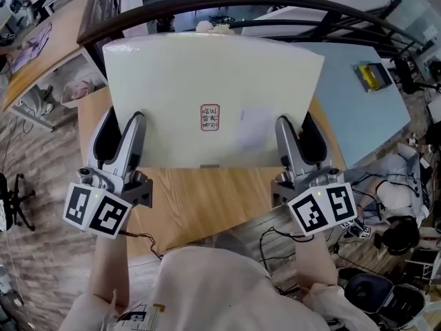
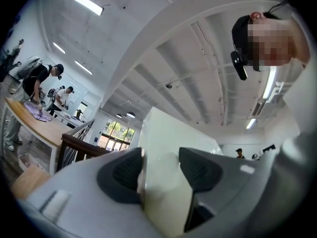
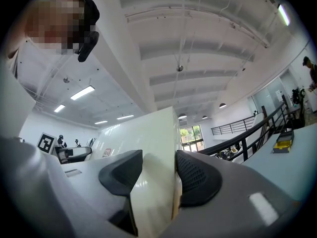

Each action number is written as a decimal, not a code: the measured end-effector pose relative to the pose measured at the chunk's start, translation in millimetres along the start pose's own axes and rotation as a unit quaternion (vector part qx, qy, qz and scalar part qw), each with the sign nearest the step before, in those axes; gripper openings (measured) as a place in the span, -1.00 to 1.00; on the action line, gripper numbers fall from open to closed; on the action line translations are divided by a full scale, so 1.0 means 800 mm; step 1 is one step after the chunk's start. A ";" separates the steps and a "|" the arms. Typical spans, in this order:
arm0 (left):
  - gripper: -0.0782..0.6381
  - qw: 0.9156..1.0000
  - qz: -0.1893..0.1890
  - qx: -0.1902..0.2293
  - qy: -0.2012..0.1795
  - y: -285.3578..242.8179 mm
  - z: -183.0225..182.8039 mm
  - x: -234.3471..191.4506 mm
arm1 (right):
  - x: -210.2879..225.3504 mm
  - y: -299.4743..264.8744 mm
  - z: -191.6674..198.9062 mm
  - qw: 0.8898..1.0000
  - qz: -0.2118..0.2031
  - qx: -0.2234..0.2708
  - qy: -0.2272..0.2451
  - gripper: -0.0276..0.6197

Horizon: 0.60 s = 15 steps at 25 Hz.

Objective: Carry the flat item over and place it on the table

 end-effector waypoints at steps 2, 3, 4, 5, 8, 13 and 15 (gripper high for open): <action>-0.16 1.000 -0.003 0.000 0.001 -0.008 0.007 0.014 | 0.017 0.004 -0.002 1.000 -0.002 0.002 0.000 -0.27; -0.16 1.000 -0.003 0.001 0.002 -0.012 0.010 0.018 | 0.024 0.003 -0.002 1.000 -0.001 0.003 -0.001 -0.27; -0.16 1.000 -0.003 0.000 0.003 -0.016 0.012 0.019 | 0.028 0.002 -0.001 1.000 -0.001 0.003 -0.001 -0.27; -0.16 1.000 -0.004 0.000 0.004 -0.018 0.014 0.018 | 0.031 -0.001 0.001 1.000 -0.001 0.002 -0.003 -0.27; -0.16 1.000 -0.007 -0.004 0.003 -0.024 0.020 0.018 | 0.038 -0.005 0.006 1.000 -0.002 -0.003 -0.007 -0.27; -0.16 1.000 -0.009 -0.016 0.005 -0.049 0.037 0.033 | 0.070 -0.005 0.012 1.000 -0.001 -0.007 -0.014 -0.27; -0.16 1.000 -0.011 -0.026 0.014 -0.061 0.046 0.034 | 0.083 -0.008 0.016 1.000 0.000 -0.009 -0.017 -0.27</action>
Point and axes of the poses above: the fingertips, and each gripper's own axes: y backward along the fingers, x to its right, z out of its underside, the point moved 9 cm from there along y, backward along the fingers, and after that the axes turned 2 degrees about y, right-handed, at the moved point
